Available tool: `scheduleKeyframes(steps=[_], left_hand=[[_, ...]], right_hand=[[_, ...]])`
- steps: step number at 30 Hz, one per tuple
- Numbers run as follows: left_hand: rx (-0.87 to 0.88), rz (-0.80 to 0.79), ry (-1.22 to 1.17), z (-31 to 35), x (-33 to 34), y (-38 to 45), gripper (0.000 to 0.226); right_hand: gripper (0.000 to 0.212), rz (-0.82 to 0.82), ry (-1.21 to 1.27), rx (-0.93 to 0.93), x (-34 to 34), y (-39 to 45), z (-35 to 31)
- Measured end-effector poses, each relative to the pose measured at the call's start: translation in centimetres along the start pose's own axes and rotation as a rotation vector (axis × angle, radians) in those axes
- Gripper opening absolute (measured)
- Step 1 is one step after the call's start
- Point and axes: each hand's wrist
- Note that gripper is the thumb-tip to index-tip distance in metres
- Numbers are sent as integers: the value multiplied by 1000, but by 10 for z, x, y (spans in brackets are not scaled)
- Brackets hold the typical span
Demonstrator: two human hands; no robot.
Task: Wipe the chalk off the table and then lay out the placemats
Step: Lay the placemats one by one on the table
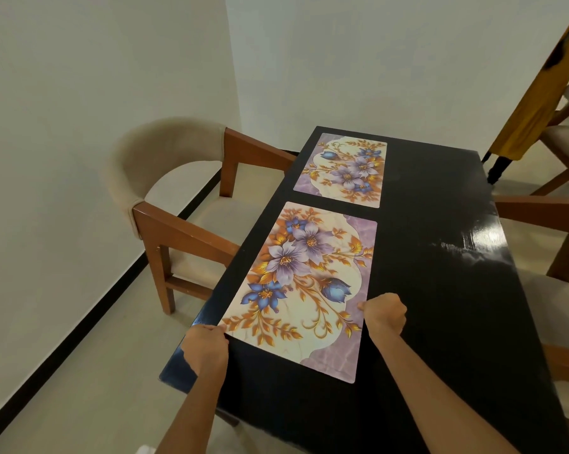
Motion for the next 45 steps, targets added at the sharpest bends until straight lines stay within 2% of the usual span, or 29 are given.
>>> scheduleKeyframes(steps=[3,9,13,16,18,21,23,27,32,37,41,42,45], left_hand=[[7,33,54,4,-3,-7,23],[45,22,-60,-13,-8,-13,23],[207,31,-89,-17,-26,-35,17],[217,80,-89,-17,-46,-54,18],[297,100,-56,-26,-63,-64,17],[381,148,-62,-45,-93,-74,12],[388,157,-59,-63,-115,-78,8],[366,161,-17,-111,-158,-79,8],[325,101,88,-195,-215,-74,15],[301,-38,352,-287,-271,-85,41],[288,-118,508,-347,-311,-91,53],[277,-140,536,-360,-319,-92,57],[246,-188,569,-389,-336,-91,68]], right_hand=[[18,14,36,-11,0,-3,0],[14,-10,121,-126,-6,-22,3],[15,-64,193,-204,-8,-44,6],[12,-126,257,-261,-8,-68,11],[22,-181,284,-320,-5,-93,17],[20,-299,344,-373,1,-135,32],[27,-366,340,-399,9,-165,46],[26,-516,308,-386,30,-218,86],[28,-618,219,-352,62,-270,160],[30,-606,156,-214,95,-309,251],[24,-521,-47,-160,112,-334,323],[32,-479,-114,-136,113,-341,339],[75,-385,-243,-3,118,-355,378]])
Point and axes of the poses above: each hand's wrist, its own y-axis towards the middle knuckle, its own x-axis out of the palm, z = x × y, and after that the axes turned 8 degrees about x, right-handed
